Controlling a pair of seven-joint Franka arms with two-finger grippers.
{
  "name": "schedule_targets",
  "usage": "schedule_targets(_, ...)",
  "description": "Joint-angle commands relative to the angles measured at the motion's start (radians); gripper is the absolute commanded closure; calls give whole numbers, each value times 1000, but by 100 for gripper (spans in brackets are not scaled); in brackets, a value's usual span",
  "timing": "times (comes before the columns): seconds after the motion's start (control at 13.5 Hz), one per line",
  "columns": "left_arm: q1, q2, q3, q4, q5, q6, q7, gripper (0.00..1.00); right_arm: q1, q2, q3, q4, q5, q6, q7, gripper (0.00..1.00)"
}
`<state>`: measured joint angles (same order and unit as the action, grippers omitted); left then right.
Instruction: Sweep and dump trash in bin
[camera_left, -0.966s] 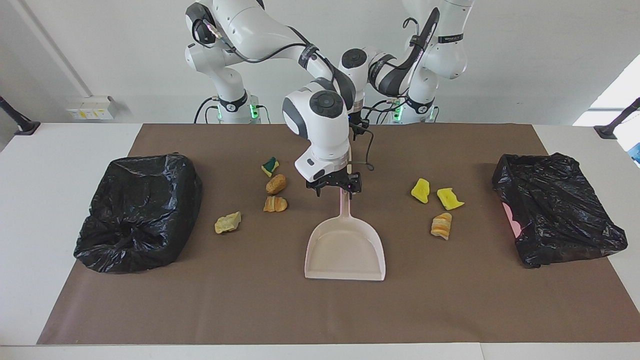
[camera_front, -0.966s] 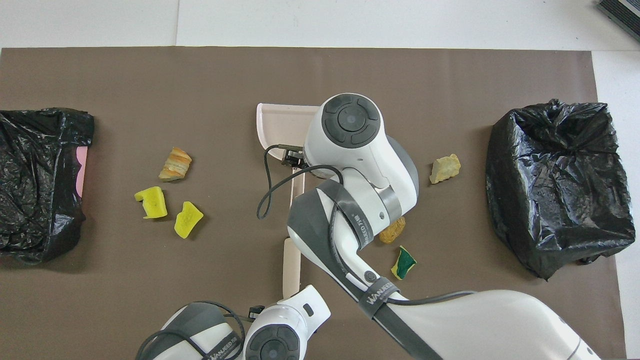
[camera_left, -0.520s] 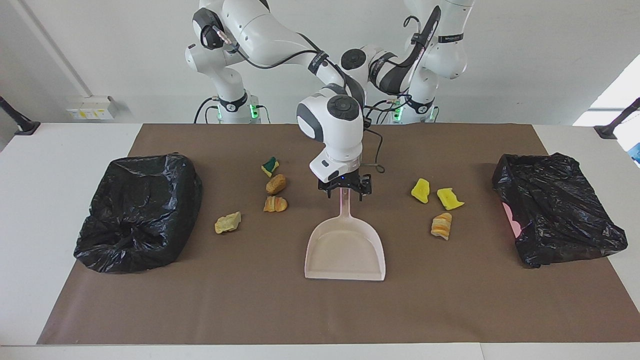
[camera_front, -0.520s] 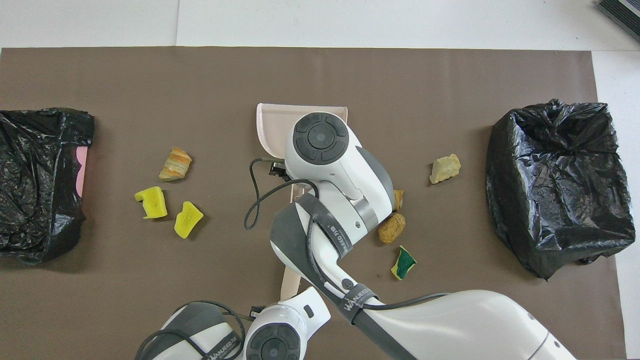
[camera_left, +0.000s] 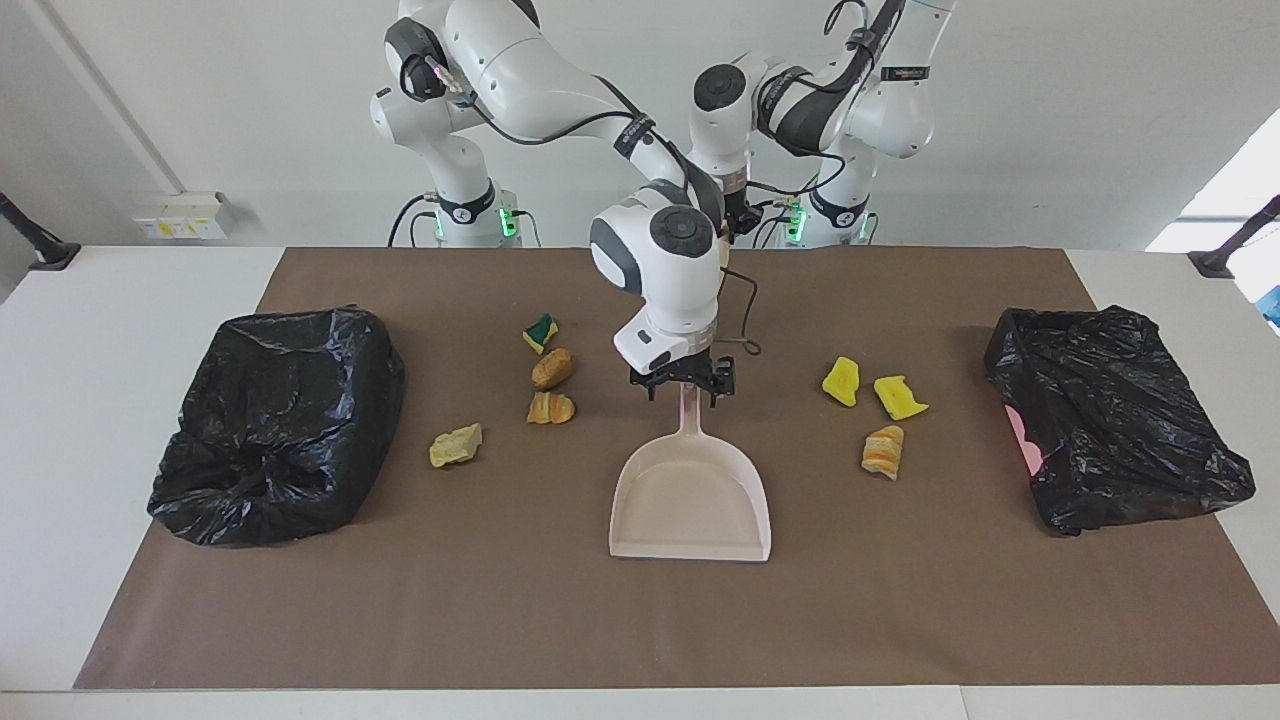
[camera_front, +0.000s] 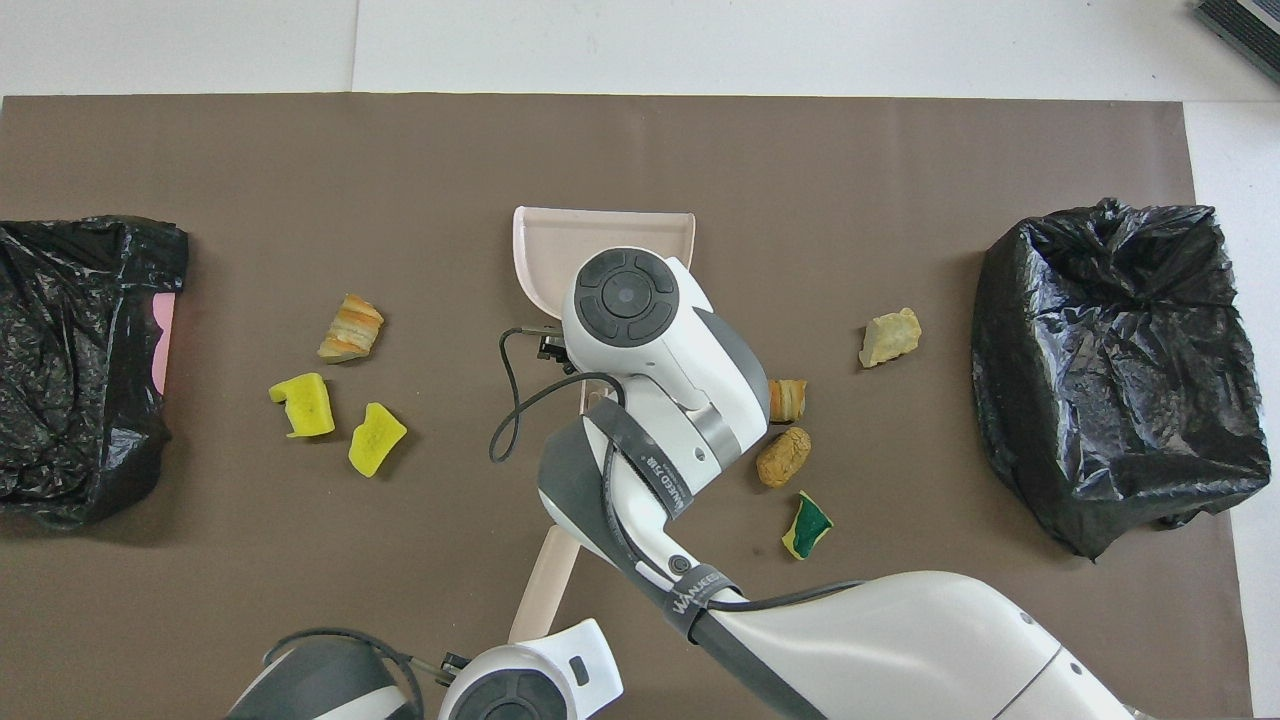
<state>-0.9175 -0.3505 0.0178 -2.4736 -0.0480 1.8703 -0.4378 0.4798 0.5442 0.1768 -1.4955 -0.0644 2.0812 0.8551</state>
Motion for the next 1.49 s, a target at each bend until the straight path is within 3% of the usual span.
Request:
schedule_targets(0.0, 115, -120, 8, -8, -12, -132, 123, 100, -15, -15, 9, -40, 6, 22, 22, 0)
schedule_targets(0.3, 339, -119, 8, 8, -12, -172, 253, 100, -21, -21, 9, -55, 8, 20, 18, 5)
schedule_targets(0.52, 535, -70, 8, 45, 0, -142, 338, 100, -21, -24, 9, -58, 8, 22, 16, 12)
schedule_targets(0.67, 638, -41, 8, 58, 0, -94, 350, 100, -20, -27, 9, -66, 8, 20, 13, 19)
schedule_targets(0.89, 773, 14, 10, 76, 7, 56, 349, 100, -18, -30, 9, -72, 6, 22, 2, 20)
schedule_targets(1.19, 901, 211, 10, 205, 40, 95, 386, 100, -17, -36, 9, -74, 6, 7, -47, 61)
schedule_targets(1.34, 910, 257, 10, 203, 40, 130, 384, 100, -16, -36, 9, -72, -5, 5, -48, 77)
schedule_targets(1.41, 911, 271, 10, 203, 40, 139, 383, 100, -13, -36, 9, -71, -11, 3, -48, 90)
